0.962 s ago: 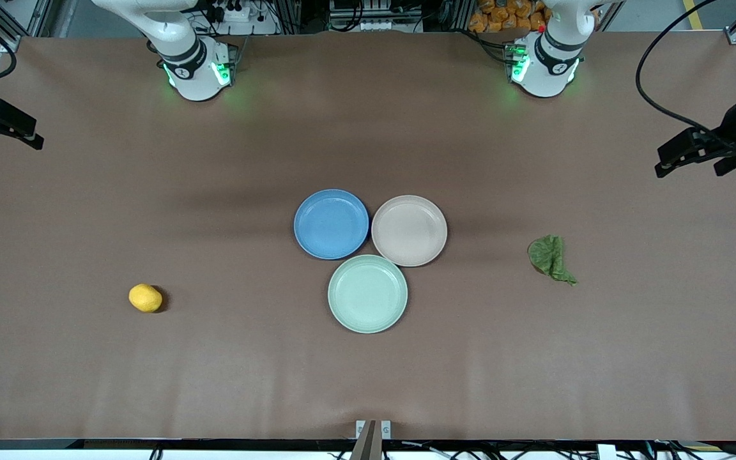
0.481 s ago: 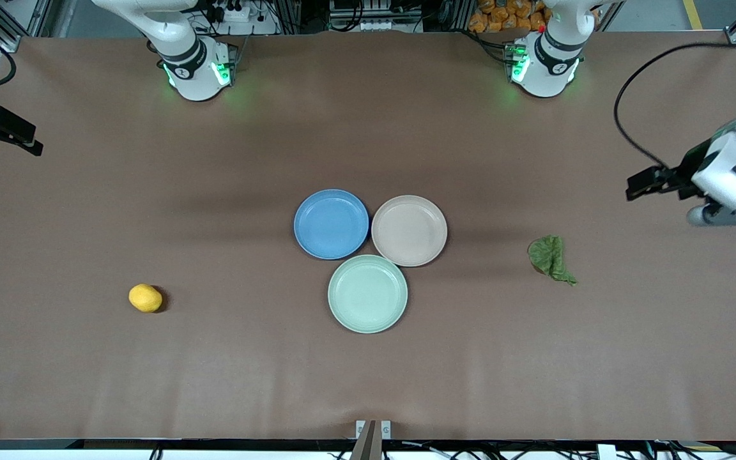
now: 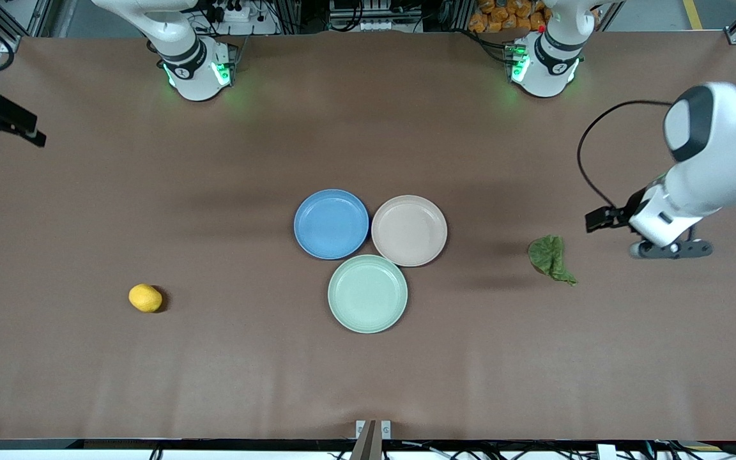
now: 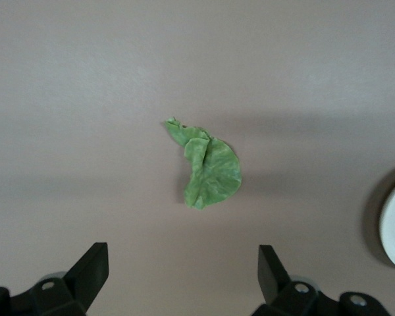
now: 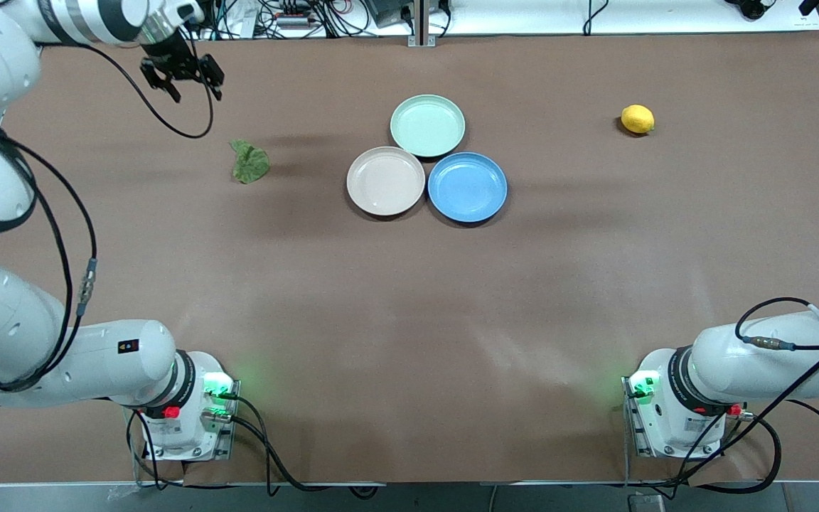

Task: Place lemon and lettuce in plates
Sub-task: 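Move the left gripper down toward the green lettuce leaf, then close the left gripper on the lettuce leaf and lift it, then carry the lettuce over the cream plate and release it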

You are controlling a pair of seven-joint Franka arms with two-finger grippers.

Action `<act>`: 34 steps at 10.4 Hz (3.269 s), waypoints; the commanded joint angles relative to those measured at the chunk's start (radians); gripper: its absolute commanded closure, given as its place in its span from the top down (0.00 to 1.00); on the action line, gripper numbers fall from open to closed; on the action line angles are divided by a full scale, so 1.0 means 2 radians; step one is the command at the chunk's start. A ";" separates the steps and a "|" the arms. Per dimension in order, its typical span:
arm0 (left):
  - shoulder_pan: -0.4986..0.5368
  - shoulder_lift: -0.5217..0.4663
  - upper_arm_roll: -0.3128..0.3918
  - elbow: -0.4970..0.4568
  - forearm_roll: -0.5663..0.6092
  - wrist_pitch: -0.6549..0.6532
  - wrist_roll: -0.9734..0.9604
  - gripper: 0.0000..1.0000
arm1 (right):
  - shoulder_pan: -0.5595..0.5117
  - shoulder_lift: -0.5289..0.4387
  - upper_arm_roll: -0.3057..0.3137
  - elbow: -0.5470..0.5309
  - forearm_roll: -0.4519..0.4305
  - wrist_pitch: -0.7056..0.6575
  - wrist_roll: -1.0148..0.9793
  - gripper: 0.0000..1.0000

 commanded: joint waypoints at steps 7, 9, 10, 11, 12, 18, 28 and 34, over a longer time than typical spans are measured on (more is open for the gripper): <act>-0.004 0.163 0.000 -0.007 0.027 0.136 0.003 0.97 | -0.034 0.049 -0.003 0.021 -0.002 0.002 -0.006 1.00; -0.009 0.176 0.001 -0.005 0.027 0.141 0.002 0.68 | -0.033 0.056 -0.003 0.020 0.001 0.028 -0.006 1.00; -0.010 0.180 0.001 -0.004 0.028 0.141 0.002 0.48 | -0.029 0.061 -0.003 0.020 0.002 0.028 -0.005 1.00; -0.010 0.184 0.001 -0.003 0.028 0.141 0.002 0.28 | -0.026 0.066 -0.002 0.020 0.001 0.031 -0.005 1.00; -0.010 0.187 0.001 -0.003 0.028 0.141 0.002 0.12 | -0.031 0.069 -0.002 0.020 0.004 0.037 -0.005 1.00; -0.040 0.158 -0.001 0.008 0.027 0.104 -0.067 0.00 | -0.027 0.063 -0.002 0.029 -0.001 0.036 -0.005 1.00; -0.217 0.196 -0.056 0.147 0.019 -0.006 -0.456 0.00 | -0.029 0.053 -0.002 0.014 0.006 0.054 -0.010 1.00; -0.264 0.251 -0.053 0.201 0.021 0.014 -0.530 0.99 | -0.029 0.061 0.001 -0.125 0.006 0.209 -0.011 1.00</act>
